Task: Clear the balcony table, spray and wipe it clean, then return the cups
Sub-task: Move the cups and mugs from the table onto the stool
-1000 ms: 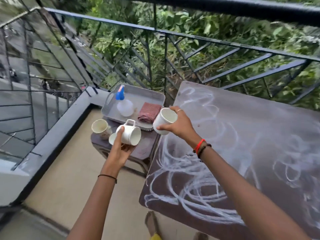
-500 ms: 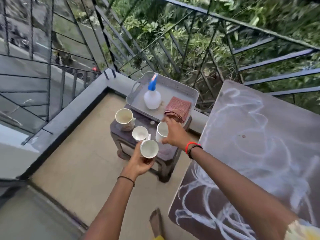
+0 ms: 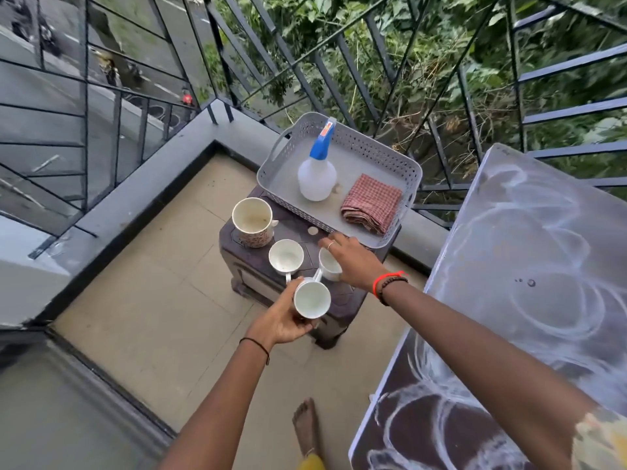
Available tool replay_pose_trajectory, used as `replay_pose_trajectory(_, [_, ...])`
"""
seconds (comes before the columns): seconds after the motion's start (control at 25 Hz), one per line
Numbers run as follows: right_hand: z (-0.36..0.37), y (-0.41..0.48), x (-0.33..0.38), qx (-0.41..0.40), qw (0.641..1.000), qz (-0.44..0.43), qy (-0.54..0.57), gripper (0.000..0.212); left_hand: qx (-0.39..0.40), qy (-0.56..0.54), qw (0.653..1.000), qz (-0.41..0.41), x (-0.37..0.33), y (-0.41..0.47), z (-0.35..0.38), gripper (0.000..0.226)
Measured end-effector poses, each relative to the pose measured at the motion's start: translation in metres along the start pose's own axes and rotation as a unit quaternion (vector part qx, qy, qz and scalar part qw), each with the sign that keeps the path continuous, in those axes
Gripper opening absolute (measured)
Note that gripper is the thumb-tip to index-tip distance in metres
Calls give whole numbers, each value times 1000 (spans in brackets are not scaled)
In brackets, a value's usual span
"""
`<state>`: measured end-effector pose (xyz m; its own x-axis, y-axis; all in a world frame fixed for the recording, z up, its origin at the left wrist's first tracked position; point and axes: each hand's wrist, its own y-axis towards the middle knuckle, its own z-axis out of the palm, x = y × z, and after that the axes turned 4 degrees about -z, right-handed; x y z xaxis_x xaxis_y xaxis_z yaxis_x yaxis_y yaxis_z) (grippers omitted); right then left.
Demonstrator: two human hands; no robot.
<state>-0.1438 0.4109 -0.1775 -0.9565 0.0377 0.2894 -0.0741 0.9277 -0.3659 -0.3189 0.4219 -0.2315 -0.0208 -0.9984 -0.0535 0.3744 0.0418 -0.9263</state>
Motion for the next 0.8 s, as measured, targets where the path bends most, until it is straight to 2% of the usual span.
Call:
replay_pose_trajectory(0.24, [5,20,-6,20,992,-65,-107,63,6,-32,999,-3,7,10,-3,50])
replay_pose_trajectory(0.36, [7,31,-7,13,987,-69,-144,64,11,-47,999,-12,7,16,-5,56])
replay_pose_trajectory(0.56, [15,41,-10,-49,982,-103,-153,69,18,-65,998,-14,7,20,1,57])
replay_pose_trajectory(0.8, [23,50,-13,-94,961,-137,-220,70,5,-79,997,-17,8,25,4,60])
